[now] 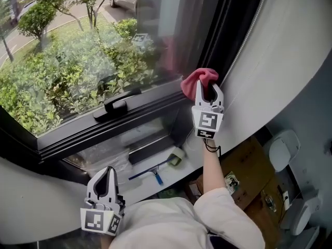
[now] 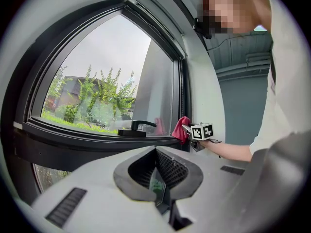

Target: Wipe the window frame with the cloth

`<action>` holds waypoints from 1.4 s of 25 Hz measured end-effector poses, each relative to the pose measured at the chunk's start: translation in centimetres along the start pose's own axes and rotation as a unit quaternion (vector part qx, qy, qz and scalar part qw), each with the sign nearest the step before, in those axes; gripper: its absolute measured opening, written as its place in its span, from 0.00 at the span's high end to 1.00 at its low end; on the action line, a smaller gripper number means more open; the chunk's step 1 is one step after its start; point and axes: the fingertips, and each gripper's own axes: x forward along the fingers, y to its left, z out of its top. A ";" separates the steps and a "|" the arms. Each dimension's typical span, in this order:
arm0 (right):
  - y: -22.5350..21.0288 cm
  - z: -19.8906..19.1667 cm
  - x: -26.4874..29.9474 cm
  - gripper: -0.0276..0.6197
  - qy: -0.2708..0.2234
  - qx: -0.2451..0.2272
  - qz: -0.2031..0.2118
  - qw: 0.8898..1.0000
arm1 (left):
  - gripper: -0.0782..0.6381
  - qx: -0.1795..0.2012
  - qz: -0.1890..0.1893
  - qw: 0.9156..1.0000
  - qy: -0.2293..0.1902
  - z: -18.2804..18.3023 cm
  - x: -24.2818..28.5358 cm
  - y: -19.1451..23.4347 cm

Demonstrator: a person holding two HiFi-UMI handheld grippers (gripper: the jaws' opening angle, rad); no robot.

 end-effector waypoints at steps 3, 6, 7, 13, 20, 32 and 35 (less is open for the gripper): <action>0.3 -0.6 -0.2 0.82 0.005 0.000 0.003 1.000 | 0.88 0.001 -0.001 1.000 0.001 0.0 -0.2 -0.2; 0.6 -1.2 -0.3 0.82 0.010 -0.002 0.004 1.000 | 0.88 0.002 0.001 1.000 0.001 -0.1 -0.4 -0.3; 0.7 -1.4 -0.4 0.82 0.012 -0.002 0.005 1.000 | 0.88 0.002 0.002 1.000 0.001 -0.1 -0.5 -0.3; 1.4 -3.5 -1.0 0.82 0.031 0.000 0.011 0.999 | 0.88 0.004 0.005 1.000 0.001 -0.1 -1.1 -0.5; 2.2 -5.9 -1.8 0.82 0.054 0.021 0.019 0.998 | 0.88 0.003 0.015 1.000 0.004 -0.3 -2.0 -0.6; 2.6 -7.6 -2.1 0.82 0.064 0.044 0.034 0.996 | 0.88 0.021 0.040 0.999 0.003 0.7 -2.5 -1.1; 1.2 -5.8 -1.3 0.82 0.042 0.035 0.012 0.998 | 0.88 0.045 0.063 0.997 -0.025 2.5 -2.6 1.6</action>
